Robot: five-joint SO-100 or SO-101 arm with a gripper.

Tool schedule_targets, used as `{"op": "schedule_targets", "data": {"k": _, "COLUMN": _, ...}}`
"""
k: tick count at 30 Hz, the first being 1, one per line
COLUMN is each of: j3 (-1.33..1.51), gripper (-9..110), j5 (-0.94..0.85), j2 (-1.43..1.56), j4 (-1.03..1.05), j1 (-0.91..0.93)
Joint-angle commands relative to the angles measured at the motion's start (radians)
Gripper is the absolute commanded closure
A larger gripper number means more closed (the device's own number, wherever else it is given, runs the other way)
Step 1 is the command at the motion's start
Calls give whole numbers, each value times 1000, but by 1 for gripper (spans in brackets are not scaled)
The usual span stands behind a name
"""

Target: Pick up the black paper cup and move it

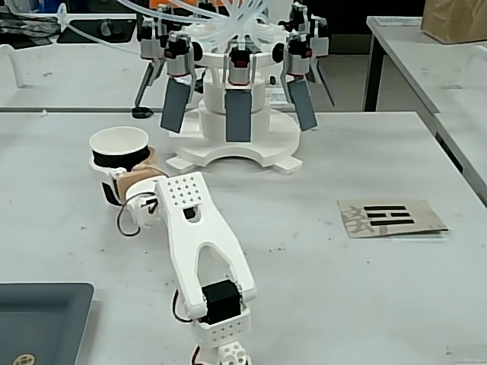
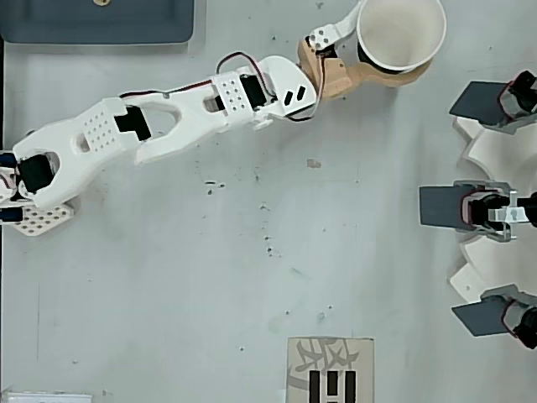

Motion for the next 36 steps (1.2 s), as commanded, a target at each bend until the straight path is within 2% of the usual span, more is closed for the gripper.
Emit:
{"op": "schedule_targets", "data": {"k": 1, "j3": -46, "gripper": 90, "j5": 6, "j2": 55, "j4": 3, "j1": -8}}
{"op": "schedule_targets", "data": {"k": 7, "j3": -28, "gripper": 96, "j5": 5, "j2": 110, "j4": 29, "j1": -6}}
{"op": "schedule_targets", "data": {"k": 14, "j3": 97, "gripper": 96, "j5": -3, "j2": 241, "j4": 32, "j1": -6}}
{"op": "schedule_targets", "data": {"k": 36, "j3": 922, "gripper": 96, "j5": -29, "j2": 825, "j4": -261, "j1": -2}}
